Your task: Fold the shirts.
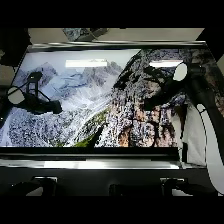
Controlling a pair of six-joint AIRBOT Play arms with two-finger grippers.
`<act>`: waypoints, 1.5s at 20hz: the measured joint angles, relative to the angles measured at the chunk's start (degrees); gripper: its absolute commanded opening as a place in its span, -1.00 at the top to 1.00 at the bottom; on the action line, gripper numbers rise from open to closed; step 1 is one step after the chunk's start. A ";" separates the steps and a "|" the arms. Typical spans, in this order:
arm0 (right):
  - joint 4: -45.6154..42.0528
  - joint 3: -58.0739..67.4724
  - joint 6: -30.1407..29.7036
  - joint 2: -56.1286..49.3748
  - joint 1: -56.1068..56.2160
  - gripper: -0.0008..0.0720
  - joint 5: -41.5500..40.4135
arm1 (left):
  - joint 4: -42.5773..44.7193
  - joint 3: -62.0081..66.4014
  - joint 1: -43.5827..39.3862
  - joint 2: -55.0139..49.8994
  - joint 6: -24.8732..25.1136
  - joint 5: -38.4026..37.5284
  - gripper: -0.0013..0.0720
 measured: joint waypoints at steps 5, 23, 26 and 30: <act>0.00 0.00 -0.02 0.00 -0.02 -0.75 0.00 | 0.00 0.00 0.00 0.00 0.00 -0.02 -0.87; -0.94 0.00 -1.09 -0.04 0.00 -0.75 -5.90 | -0.15 -0.11 -0.04 -0.83 -0.11 6.27 -1.00; -2.38 0.00 -2.93 -0.04 0.00 -0.87 -6.21 | -0.48 0.61 0.39 -1.60 -0.76 10.54 -1.00; -3.96 0.00 -3.67 -0.04 0.00 -0.94 -7.06 | -5.01 5.99 7.28 -7.61 -4.00 13.53 -1.00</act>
